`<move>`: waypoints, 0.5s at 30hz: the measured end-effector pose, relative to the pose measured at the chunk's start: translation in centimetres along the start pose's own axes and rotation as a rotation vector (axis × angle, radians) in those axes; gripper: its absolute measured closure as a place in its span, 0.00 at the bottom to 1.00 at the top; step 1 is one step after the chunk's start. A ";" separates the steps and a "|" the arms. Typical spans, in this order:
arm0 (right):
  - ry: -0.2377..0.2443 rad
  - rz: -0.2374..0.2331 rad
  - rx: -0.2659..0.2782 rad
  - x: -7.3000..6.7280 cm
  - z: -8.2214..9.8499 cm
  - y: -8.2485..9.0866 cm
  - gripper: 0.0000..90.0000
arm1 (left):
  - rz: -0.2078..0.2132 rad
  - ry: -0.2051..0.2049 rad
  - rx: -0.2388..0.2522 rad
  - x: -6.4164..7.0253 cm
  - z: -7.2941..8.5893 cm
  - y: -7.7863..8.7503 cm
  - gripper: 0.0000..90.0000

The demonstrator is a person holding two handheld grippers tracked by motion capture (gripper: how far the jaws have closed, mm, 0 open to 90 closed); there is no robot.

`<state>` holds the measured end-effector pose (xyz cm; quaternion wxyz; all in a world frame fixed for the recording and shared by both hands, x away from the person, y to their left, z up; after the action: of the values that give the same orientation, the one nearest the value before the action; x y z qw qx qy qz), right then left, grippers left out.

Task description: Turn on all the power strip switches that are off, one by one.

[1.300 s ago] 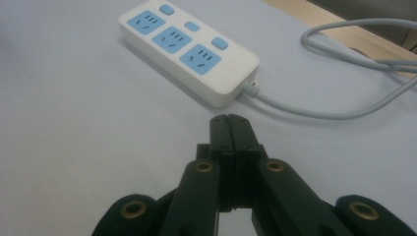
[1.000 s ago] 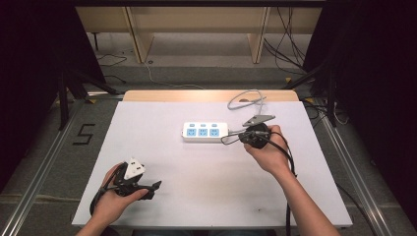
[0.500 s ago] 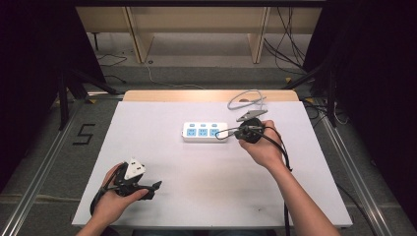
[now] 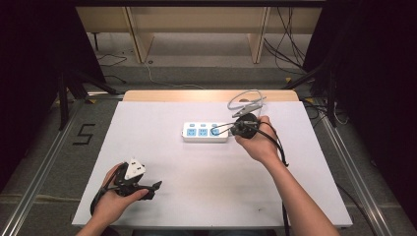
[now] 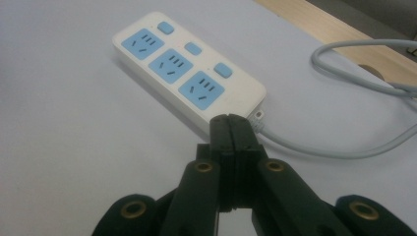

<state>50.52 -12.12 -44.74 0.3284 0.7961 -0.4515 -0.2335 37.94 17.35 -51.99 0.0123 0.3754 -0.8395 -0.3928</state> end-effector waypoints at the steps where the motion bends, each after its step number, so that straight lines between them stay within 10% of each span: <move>1: 0.000 0.000 0.000 0.0 0.0 0.0 1.00 | 0.000 0.000 0.000 0.0 0.0 0.0 0.18; 15: 0.000 0.004 -0.018 -0.3 -1.2 -0.5 1.00 | -0.001 0.000 0.001 0.0 0.0 0.0 0.18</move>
<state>51.49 -11.28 -44.27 0.3361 0.7923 -0.4508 -0.2368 37.92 17.31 -51.99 0.0120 0.3757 -0.8395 -0.3923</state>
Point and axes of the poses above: each handheld gripper's, and its own axes: y roughly backward along the jaws, z roughly out of its underside, x roughly to its right, the point moved 8 cm from there along -y, roughly forward along the jaws, and after that the axes turned 15 degrees about -y, right-handed, at the moved point
